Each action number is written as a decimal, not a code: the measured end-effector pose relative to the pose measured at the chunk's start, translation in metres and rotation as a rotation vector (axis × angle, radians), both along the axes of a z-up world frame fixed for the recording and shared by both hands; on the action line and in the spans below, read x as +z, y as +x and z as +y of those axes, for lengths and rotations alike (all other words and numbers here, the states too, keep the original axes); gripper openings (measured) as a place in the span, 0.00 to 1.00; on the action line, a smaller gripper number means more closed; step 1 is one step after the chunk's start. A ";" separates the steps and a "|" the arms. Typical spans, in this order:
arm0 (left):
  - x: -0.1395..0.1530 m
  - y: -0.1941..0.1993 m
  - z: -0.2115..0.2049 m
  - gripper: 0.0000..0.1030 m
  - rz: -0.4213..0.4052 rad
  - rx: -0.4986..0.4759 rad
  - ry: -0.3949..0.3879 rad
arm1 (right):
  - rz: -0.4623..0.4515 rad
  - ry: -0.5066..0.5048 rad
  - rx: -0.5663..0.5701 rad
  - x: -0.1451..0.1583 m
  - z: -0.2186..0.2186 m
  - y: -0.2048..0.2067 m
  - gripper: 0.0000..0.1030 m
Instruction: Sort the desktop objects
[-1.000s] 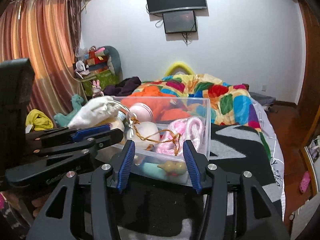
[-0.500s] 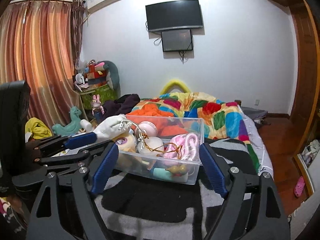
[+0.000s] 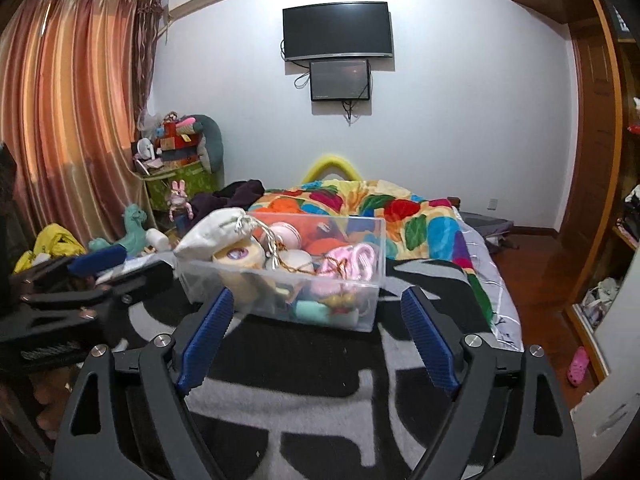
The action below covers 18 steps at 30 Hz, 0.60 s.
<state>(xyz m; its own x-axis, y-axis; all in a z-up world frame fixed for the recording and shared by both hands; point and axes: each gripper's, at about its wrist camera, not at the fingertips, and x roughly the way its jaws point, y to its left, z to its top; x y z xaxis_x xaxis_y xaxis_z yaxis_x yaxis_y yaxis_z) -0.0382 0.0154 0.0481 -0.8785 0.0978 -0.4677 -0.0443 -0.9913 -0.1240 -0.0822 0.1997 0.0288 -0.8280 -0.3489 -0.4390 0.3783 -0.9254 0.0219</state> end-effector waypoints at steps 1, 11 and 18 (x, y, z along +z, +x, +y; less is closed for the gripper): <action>0.000 0.002 0.001 0.87 0.003 0.006 -0.003 | 0.003 -0.001 -0.003 -0.001 0.002 0.003 0.81; -0.017 0.015 0.009 0.91 -0.003 0.061 -0.017 | -0.013 0.007 -0.028 -0.008 0.017 0.013 0.82; -0.031 0.017 0.022 0.92 -0.014 0.101 -0.117 | -0.010 0.016 -0.030 -0.011 0.018 0.018 0.82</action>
<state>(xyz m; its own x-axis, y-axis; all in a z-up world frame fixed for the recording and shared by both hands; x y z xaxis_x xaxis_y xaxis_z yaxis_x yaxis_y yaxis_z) -0.0212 0.0374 0.0175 -0.8743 -0.0466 -0.4831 0.0575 -0.9983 -0.0077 -0.0645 0.2177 0.0175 -0.8338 -0.3163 -0.4525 0.3498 -0.9368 0.0103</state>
